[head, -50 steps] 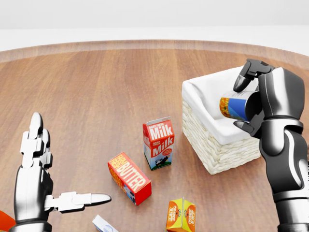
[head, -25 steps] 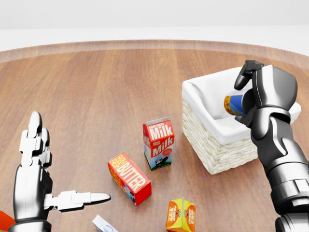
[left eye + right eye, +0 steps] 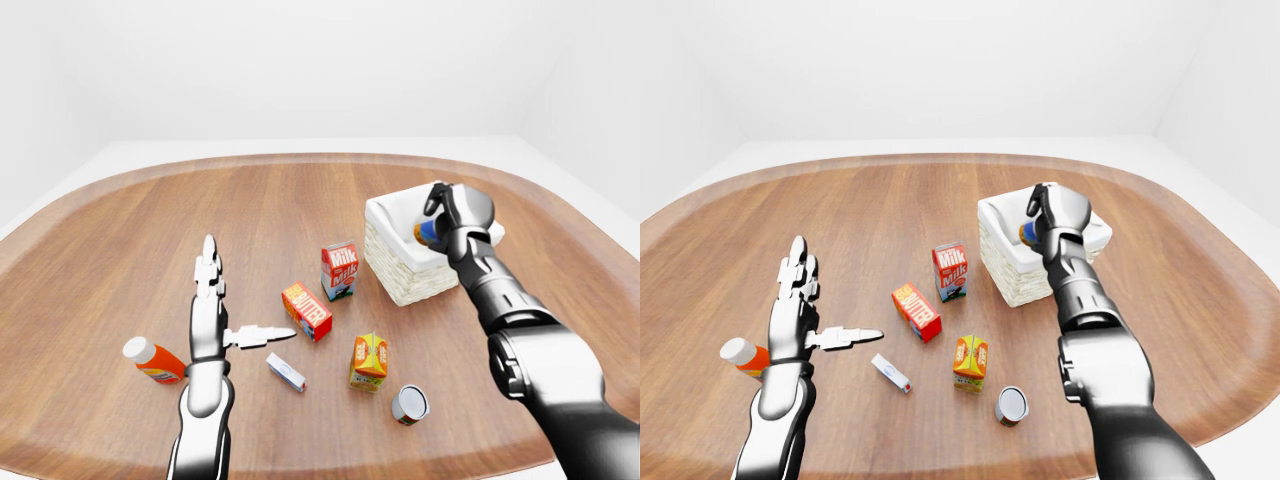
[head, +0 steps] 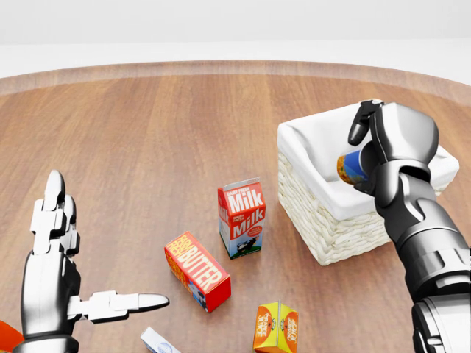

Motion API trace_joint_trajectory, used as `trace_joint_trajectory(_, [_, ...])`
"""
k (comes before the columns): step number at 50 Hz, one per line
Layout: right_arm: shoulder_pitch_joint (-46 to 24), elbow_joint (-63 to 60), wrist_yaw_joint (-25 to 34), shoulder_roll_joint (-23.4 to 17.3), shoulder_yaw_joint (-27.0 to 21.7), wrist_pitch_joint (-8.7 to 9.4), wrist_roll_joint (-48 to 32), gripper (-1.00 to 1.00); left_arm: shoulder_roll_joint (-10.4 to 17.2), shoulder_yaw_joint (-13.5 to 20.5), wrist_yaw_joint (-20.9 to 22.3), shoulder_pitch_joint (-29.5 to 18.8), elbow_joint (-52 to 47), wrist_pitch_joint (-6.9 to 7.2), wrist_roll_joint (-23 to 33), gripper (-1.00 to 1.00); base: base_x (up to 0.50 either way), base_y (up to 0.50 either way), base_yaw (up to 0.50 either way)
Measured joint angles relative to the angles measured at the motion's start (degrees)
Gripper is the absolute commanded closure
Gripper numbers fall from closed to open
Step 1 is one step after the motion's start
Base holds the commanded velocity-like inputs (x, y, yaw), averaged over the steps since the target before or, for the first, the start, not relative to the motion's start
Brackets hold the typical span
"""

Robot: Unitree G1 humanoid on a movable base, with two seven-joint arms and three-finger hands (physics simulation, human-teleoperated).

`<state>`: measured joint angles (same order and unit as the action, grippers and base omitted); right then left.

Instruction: Pick up the alphabet soup and the tomato sauce, and put them in the basket.

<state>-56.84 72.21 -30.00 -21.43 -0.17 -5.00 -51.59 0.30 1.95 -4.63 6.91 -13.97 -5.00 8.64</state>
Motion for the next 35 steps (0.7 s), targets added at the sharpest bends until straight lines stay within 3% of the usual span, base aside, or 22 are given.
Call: trace_joint_trajectory(35, [-6.5, 6.0, 0.0, 2.4, 1.1, 0.01, -6.0, 1.0, 0.0, 0.0, 0.1, 0.1, 0.0, 0.0, -0.1, -1.0, 0.0, 0.0, 0.0])
